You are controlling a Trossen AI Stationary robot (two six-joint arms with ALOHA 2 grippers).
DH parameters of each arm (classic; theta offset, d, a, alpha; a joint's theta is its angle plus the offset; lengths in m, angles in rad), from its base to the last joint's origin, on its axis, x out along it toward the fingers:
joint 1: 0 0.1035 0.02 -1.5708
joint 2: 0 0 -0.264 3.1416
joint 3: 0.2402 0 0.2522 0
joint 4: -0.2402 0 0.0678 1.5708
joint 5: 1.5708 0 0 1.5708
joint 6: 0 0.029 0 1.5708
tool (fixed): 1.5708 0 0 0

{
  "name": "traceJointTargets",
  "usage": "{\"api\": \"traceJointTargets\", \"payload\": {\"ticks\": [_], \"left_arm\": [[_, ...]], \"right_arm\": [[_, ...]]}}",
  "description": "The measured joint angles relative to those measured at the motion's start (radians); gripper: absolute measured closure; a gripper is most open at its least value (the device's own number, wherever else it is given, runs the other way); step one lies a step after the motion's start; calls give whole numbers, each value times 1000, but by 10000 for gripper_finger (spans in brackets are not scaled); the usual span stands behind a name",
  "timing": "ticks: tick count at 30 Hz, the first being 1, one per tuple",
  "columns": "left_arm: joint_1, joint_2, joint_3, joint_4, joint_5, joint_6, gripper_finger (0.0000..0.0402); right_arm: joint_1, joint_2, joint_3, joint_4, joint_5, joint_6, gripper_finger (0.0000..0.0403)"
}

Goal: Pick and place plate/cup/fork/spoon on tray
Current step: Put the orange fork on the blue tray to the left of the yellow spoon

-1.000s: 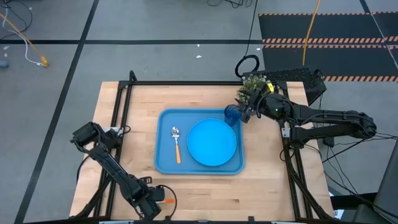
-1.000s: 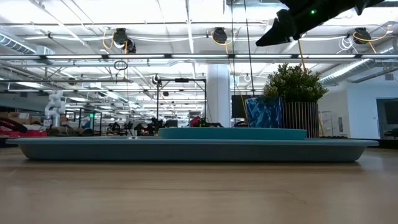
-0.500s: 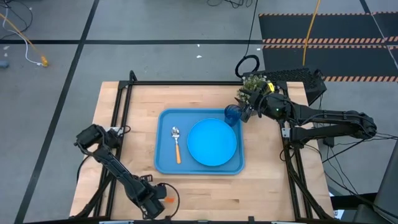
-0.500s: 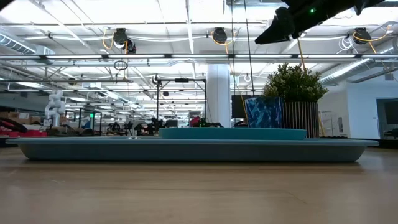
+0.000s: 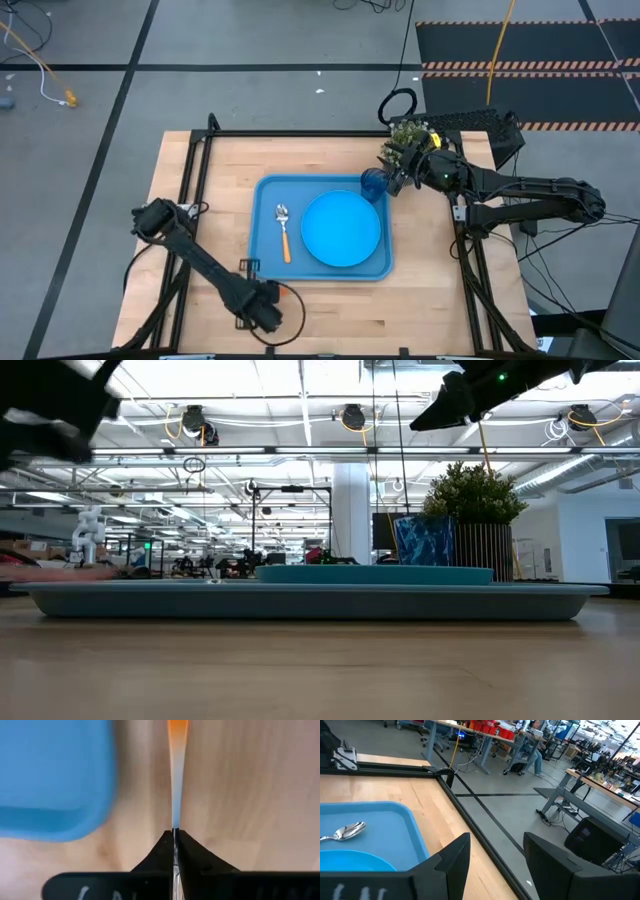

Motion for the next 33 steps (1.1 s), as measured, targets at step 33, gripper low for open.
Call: {"api": "traceJointTargets", "payload": {"ticks": [33], "left_arm": [[364, -2, -25, -111, -309, 1451, 397]], "right_arm": [[0, -26, 0, -182, 3, 82, 227]]}}
